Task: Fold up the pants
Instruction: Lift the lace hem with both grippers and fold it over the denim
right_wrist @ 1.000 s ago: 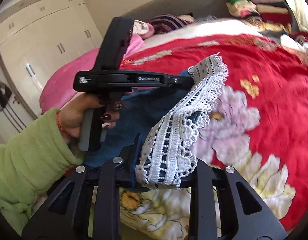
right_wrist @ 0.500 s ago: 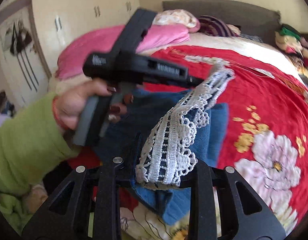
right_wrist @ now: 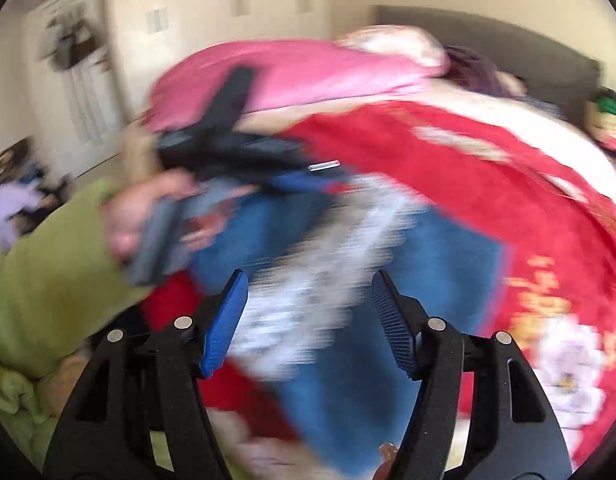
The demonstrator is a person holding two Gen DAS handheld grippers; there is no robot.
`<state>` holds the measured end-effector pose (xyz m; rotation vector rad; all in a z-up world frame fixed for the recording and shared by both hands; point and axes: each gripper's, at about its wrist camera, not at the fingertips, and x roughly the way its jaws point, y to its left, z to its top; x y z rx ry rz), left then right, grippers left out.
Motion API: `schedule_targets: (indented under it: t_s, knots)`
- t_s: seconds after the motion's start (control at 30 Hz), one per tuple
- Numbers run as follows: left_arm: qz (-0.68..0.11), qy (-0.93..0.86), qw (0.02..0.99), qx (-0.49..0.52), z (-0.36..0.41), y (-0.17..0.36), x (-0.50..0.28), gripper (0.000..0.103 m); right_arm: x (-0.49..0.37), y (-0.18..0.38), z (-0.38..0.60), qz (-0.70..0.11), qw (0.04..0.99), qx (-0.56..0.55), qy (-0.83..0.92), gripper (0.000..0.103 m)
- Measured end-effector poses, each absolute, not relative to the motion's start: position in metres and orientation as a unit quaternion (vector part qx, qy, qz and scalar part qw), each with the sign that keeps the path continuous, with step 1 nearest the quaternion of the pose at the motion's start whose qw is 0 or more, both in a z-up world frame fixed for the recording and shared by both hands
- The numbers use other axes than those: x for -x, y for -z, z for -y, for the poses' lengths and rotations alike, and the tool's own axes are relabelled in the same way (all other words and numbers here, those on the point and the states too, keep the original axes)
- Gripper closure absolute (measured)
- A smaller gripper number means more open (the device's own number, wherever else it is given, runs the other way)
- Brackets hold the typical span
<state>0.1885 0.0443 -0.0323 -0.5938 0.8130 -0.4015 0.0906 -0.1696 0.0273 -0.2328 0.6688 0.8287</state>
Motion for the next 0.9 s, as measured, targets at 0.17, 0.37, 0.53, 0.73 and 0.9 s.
schedule_targets:
  t_s: [0.17, 0.37, 0.53, 0.73, 0.9]
  knots:
    - [-0.416, 0.188, 0.852, 0.255, -0.019, 0.040, -0.211, 0.026, -0.170, -0.016, 0.217, -0.382, 0.875, 0.051, -0.294, 0.046]
    - [-0.443, 0.181, 0.847, 0.233, 0.001, 0.050, -0.232, 0.073, -0.242, 0.016, 0.219, -0.452, 0.831, -0.039, -0.321, 0.046]
    - [-0.414, 0.180, 0.865, 0.217, 0.005, 0.031, -0.225, 0.083, -0.245, 0.032, 0.214, -0.455, 0.800, -0.085, -0.382, 0.095]
    - [-0.406, 0.154, 0.886, 0.162, 0.008, 0.028, -0.229, 0.085, -0.239, 0.020, 0.214, -0.420, 0.843, -0.045, -0.333, 0.095]
    - [-0.418, 0.118, 0.892, 0.128, 0.008, 0.035, -0.225, 0.070, -0.237, 0.024, 0.199, -0.422, 0.855, 0.008, -0.302, 0.079]
